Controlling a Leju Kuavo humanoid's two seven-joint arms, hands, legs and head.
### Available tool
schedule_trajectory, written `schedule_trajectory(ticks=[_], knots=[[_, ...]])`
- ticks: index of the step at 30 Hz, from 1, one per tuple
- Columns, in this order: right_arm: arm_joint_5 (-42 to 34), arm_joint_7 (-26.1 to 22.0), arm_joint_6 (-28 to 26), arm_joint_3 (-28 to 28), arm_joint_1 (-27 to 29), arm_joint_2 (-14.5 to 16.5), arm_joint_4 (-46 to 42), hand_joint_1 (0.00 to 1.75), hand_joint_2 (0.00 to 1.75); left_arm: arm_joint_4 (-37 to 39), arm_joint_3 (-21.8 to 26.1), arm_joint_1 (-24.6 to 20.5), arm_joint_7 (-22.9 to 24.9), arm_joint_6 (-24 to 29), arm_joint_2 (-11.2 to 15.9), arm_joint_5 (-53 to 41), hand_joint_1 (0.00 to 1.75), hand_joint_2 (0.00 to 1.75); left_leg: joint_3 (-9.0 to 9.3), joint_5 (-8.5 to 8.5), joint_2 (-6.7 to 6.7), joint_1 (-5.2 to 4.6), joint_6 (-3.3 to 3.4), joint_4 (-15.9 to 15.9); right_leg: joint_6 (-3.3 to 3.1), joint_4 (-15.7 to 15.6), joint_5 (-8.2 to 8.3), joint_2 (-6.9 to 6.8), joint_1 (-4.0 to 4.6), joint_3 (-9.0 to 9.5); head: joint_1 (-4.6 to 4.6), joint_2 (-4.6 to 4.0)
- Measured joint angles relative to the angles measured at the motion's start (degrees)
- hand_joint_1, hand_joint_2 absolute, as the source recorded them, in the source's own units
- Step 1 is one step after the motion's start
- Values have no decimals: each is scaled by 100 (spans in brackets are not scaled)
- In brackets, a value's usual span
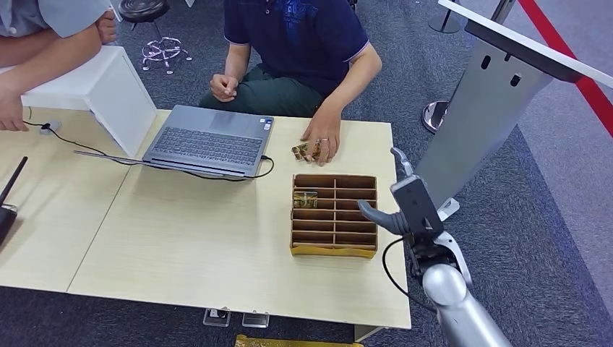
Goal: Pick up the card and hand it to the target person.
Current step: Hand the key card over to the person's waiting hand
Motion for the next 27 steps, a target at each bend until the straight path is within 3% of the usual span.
schedule_trajectory(ticks=[5,10,20,27], knots=[[-695,-730,174,-600,1518,-514,-1032,0,175,4,63,7,46,44,45,36,0,0,-7,-6,4,0,-3,-2,-2,0,-2,5,0,-5,-1,-1],[-826,-884,418,-728,2226,-701,-1527,0,175,4,68,-12,29,41,67,37,0,0,-2,-5,6,0,-4,-4,-3,2,-2,8,0,-2,-4,0],[-802,-1021,765,-357,2248,-592,-1393,0,175,4,68,-50,-134,42,78,2,0,0,2,-1,6,0,-3,-4,-3,5,-2,7,0,5,1,0],[-858,-1035,826,-137,2115,-552,-1311,0,175,4,68,-54,34,92,79,4,0,0,0,-2,5,0,-3,-4,-3,5,-2,7,0,3,-1,0]])
